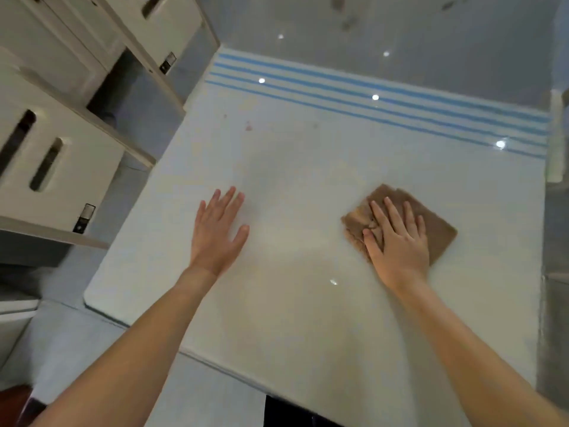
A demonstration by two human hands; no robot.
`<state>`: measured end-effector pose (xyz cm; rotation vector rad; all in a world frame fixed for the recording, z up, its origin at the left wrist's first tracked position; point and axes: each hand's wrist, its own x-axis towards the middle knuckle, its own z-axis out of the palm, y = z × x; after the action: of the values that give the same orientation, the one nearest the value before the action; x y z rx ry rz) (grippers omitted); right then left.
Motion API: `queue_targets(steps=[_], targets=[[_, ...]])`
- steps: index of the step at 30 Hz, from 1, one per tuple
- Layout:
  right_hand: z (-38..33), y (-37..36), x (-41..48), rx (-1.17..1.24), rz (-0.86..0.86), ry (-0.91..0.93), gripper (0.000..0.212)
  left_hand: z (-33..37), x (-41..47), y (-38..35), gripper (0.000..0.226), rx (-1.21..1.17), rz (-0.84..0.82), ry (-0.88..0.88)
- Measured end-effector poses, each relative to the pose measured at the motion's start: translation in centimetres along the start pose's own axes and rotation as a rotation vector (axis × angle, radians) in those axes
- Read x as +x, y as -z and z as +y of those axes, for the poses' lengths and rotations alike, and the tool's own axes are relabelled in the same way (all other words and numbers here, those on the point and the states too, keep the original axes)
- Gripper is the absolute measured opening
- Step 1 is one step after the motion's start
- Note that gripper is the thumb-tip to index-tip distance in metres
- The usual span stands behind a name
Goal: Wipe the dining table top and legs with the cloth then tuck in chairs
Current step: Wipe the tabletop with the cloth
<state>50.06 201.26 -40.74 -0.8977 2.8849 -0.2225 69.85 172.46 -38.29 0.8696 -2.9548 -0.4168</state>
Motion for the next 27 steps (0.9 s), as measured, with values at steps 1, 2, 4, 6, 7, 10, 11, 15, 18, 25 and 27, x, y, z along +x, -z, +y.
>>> queue_targets(steps=[1, 2, 4, 6, 7, 10, 11, 15, 18, 25, 27], targets=[[-0.1, 0.0, 0.1, 0.000, 0.008, -0.011, 0.060, -1.7, 0.8, 0.2, 0.064, 0.049, -0.025, 0.046], [-0.3, 0.0, 0.4, 0.001, 0.019, -0.020, 0.060, -3.0, 1.4, 0.3, 0.066, 0.087, -0.049, 0.081], [-0.9, 0.1, 1.5, 0.002, 0.027, -0.026, 0.060, -4.7, 2.0, -0.1, 0.066, 0.083, -0.072, 0.126], [-1.7, 0.0, 4.3, -0.005, 0.029, -0.002, 0.060, -5.2, 2.0, -0.5, 0.065, 0.060, -0.054, 0.144], [-2.1, -0.1, 6.3, -0.006, 0.024, 0.008, 0.061, -5.3, 2.0, -0.7, 0.065, 0.058, -0.045, 0.145], [-4.5, -0.2, 13.7, 0.019, 0.016, -0.012, 0.062, -5.6, 2.1, -1.0, 0.063, 0.056, -0.026, 0.124], [-6.0, -0.3, 16.1, 0.023, 0.021, -0.021, 0.061, -5.7, 2.1, -1.0, 0.063, 0.054, -0.015, 0.119], [-14.8, -1.3, 20.4, 0.042, 0.002, 0.087, 0.057, -6.0, 2.2, -1.1, 0.063, 0.050, 0.005, 0.098], [-18.4, -1.9, 15.0, 0.051, -0.049, 0.355, 0.060, -6.1, 2.1, -1.0, 0.062, 0.042, -0.002, 0.098], [-7.5, -0.5, 2.7, -0.073, -0.220, 0.854, 0.063, -6.0, 2.1, -0.8, 0.061, 0.015, -0.016, 0.118], [-5.4, 0.2, 7.0, -0.084, -0.188, 0.708, 0.060, -6.0, 2.1, -0.7, 0.061, 0.013, -0.011, 0.116]])
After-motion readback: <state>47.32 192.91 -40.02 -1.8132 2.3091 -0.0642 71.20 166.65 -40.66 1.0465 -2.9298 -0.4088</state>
